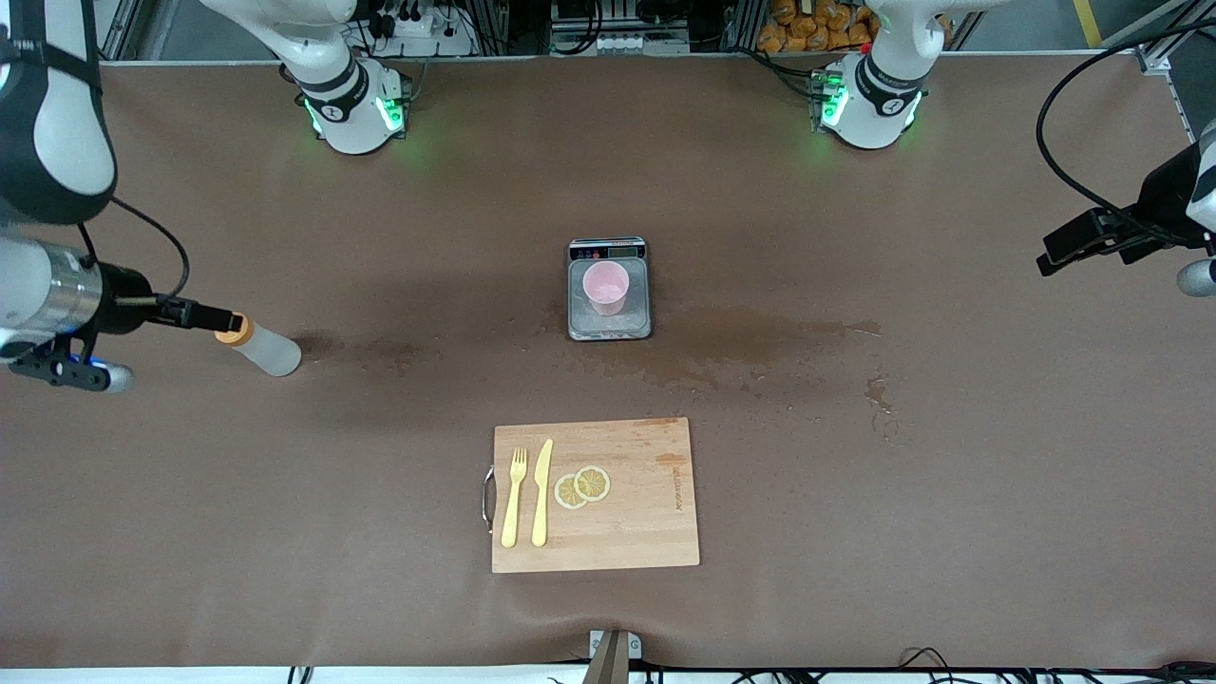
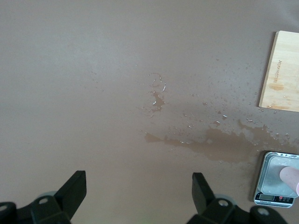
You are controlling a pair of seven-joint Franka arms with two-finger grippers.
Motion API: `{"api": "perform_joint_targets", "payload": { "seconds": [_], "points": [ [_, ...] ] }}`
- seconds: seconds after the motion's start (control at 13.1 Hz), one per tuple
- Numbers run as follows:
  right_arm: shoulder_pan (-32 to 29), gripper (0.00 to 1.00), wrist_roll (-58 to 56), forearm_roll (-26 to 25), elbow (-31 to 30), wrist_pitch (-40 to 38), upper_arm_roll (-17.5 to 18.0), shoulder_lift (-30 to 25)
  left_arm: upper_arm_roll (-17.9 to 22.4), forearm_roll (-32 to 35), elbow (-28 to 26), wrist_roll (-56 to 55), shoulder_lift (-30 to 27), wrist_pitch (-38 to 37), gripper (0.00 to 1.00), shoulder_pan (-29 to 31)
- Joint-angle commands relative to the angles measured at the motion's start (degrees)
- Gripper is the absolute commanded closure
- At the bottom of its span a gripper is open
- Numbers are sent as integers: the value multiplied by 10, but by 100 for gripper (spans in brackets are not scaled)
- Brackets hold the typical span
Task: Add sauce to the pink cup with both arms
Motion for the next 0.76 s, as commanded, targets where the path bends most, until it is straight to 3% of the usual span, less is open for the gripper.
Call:
{"api": "perform_joint_targets", "payload": {
  "seconds": [0.0, 0.31, 0.53, 0.69],
  "points": [
    [8, 0, -9, -11, -22, 14, -3, -44, 1, -9, -1, 6, -5, -4, 0, -1],
    [15, 0, -10, -16, 77, -7, -3, -41, 1, -8, 0, 6, -5, -4, 0, -2],
    [51, 0, -9, -63, 113, -8, -3, -42, 1, -1, 3, -2, -5, -4, 0, -5],
    [57, 0, -9, -60, 129, -34, -3, -54, -1, -1, 3, -5, -5, -4, 0, -5]
  ]
}}
